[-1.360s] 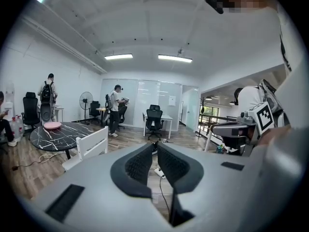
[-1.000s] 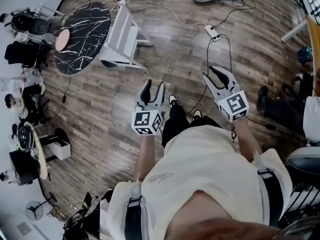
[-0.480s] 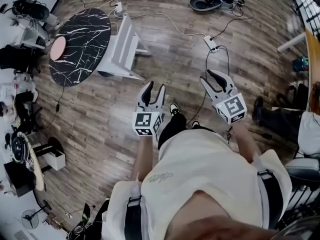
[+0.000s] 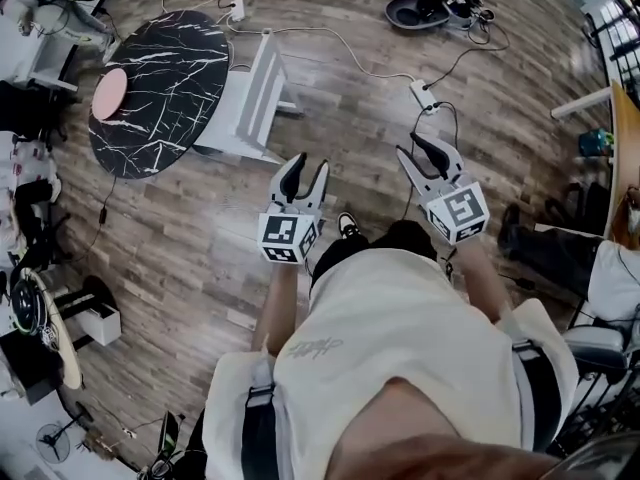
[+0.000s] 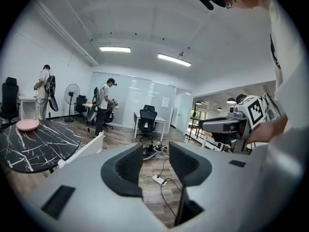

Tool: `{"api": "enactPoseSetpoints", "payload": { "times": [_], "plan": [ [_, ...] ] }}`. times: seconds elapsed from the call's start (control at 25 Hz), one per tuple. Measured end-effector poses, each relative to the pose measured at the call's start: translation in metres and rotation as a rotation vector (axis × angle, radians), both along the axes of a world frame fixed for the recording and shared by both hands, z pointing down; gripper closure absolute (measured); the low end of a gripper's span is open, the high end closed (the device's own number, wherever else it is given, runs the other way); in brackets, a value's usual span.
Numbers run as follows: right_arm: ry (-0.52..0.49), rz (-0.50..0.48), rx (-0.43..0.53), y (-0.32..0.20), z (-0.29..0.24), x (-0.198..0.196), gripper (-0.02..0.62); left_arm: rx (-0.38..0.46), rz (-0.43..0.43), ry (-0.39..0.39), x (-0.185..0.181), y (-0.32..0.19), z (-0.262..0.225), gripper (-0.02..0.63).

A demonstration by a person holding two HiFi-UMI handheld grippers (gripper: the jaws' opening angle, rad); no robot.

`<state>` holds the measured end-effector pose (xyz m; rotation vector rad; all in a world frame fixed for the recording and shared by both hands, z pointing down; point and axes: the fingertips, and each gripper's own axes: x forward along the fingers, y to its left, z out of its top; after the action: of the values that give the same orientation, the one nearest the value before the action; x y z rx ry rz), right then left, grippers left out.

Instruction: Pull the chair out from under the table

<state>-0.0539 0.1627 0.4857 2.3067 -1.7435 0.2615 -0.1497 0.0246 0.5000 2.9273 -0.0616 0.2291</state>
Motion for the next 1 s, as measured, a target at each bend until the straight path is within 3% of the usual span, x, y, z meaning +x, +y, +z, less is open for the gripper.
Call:
{"api": "enactPoseSetpoints", "payload": {
  "times": [0.28,0.56,0.88,1.0],
  "plan": [
    [-0.028,0.014,-0.044,-0.021,0.009,0.012,0.459,-0.027,0.011,-0.003,0.011,-0.026,0.003,0.419],
    [-0.053,0.019,-0.007,-0.041,0.008,0.054,0.459,-0.022,-0.014,-0.034,0.042,-0.055,0.013,0.422],
    [-0.111,-0.042,0.002,-0.085,0.029,0.129,0.459,-0.003,-0.065,-0.088,0.110,-0.086,0.017,0.422],
    [-0.078,-0.086,0.020,-0.111,0.023,0.173,0.459,0.040,-0.049,-0.104,0.149,-0.093,0.013,0.422]
  ]
}}
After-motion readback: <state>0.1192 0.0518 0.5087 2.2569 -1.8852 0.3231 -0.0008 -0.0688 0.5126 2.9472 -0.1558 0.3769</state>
